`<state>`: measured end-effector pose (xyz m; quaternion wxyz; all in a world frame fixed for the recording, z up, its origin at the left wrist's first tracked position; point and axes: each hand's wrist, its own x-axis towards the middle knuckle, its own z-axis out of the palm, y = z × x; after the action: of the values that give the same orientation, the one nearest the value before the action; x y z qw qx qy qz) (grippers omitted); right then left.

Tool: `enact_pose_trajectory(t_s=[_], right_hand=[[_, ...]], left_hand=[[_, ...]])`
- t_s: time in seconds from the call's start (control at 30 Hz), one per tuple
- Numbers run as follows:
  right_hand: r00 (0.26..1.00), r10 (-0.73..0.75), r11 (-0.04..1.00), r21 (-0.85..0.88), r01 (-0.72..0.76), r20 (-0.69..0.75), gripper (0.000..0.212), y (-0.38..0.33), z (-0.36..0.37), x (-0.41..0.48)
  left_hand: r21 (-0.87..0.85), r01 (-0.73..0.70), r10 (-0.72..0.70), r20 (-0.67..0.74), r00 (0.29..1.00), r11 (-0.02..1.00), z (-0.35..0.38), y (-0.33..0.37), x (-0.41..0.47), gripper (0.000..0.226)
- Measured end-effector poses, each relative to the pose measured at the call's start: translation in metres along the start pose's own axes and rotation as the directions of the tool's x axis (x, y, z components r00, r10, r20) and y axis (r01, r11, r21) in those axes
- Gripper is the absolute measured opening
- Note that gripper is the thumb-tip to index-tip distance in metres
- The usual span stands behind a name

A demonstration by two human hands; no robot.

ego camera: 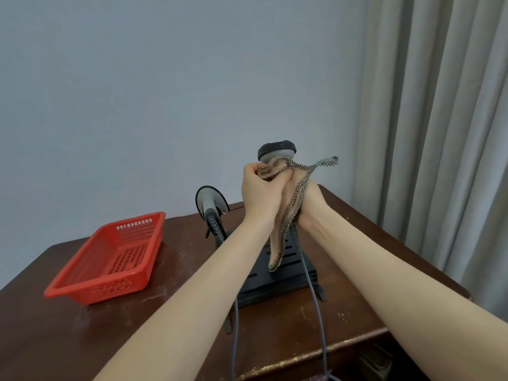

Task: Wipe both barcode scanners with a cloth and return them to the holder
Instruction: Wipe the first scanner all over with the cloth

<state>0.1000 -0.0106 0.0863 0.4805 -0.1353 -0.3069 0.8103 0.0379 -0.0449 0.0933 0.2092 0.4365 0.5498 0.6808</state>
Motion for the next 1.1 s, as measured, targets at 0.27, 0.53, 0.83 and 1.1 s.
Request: enact_pose_trajectory(t_s=[0.27,0.53,0.83,1.1], right_hand=[[0.985,-0.132,0.969,-0.224,0.105,-0.111,0.022,0.004,-0.002,-0.003],[0.985,-0.047,0.999,-0.033,0.042,-0.165,0.05,0.002,0.0,-0.003],[0.977,-0.115,0.991,-0.092,0.1,-0.177,0.046,0.004,0.004,-0.005],[0.963,-0.177,0.961,-0.246,0.125,-0.202,0.043,-0.003,-0.002,-0.005]], left_hand=[[-0.115,0.198,-0.195,0.037,0.98,0.973,0.002,0.006,0.014,0.065],[-0.018,0.109,-0.108,0.058,0.992,0.994,0.0,-0.009,-0.009,0.042],[0.034,0.067,-0.068,0.026,0.997,0.997,-0.001,-0.005,-0.005,0.039],[-0.06,0.136,-0.134,0.048,0.99,0.989,-0.004,0.003,0.009,0.031]])
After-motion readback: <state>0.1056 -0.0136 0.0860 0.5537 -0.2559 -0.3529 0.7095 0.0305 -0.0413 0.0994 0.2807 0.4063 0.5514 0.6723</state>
